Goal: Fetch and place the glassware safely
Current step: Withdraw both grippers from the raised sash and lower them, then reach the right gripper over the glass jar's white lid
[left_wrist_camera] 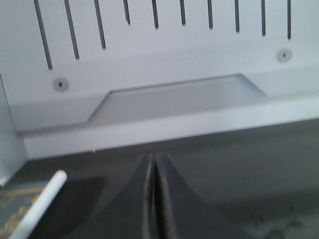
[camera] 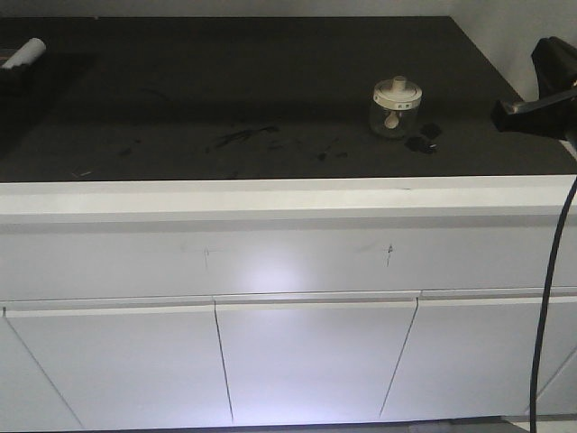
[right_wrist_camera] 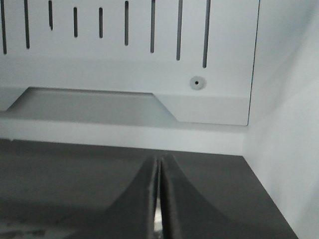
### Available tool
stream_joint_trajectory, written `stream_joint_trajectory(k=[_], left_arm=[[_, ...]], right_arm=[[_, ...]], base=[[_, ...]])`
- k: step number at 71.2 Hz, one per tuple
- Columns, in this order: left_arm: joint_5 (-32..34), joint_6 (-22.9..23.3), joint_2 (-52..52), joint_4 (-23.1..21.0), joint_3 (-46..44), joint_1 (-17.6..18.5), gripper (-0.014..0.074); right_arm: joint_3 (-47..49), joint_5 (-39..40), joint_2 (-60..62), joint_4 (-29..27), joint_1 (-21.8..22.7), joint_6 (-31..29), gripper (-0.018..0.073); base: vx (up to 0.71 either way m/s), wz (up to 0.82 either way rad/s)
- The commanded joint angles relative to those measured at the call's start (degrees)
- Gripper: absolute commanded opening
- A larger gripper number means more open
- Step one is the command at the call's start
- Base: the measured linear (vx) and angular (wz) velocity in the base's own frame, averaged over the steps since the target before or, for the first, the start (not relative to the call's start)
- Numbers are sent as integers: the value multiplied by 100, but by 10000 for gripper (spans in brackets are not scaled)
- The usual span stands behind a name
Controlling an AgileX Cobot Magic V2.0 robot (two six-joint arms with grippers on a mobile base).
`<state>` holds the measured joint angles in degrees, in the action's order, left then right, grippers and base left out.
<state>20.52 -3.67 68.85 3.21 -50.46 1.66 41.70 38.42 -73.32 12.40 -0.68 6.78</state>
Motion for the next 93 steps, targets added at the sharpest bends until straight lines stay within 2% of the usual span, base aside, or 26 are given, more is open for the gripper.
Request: stream_joint_trajectory(k=[1,17,37,76,85,93], left_arm=[[425,41,-492,-29,316,36,-7],[431,36,-1320,-29,1452,36,-7],[445,36,-1841,-29,2299,36,-7],[403,16,-1835,-29,2353,36,-7],[403,16,-1835,-29,2353,36,-7],[403,16,-1835,-29,2353,36,-7]], right_arm=[[-52,467,302,310,35,21,-3],[-373,478,442,656,35,482,-3],[-978,526,442,963,31,490,-3],[-1023,771,420,957,36,469,4],[-1016,725,294,887,36,456,39],[-988,735,38,887,36,429,113]], base=[[0,0],[0,0],[0,0],[0,0],[0,0],[0,0]])
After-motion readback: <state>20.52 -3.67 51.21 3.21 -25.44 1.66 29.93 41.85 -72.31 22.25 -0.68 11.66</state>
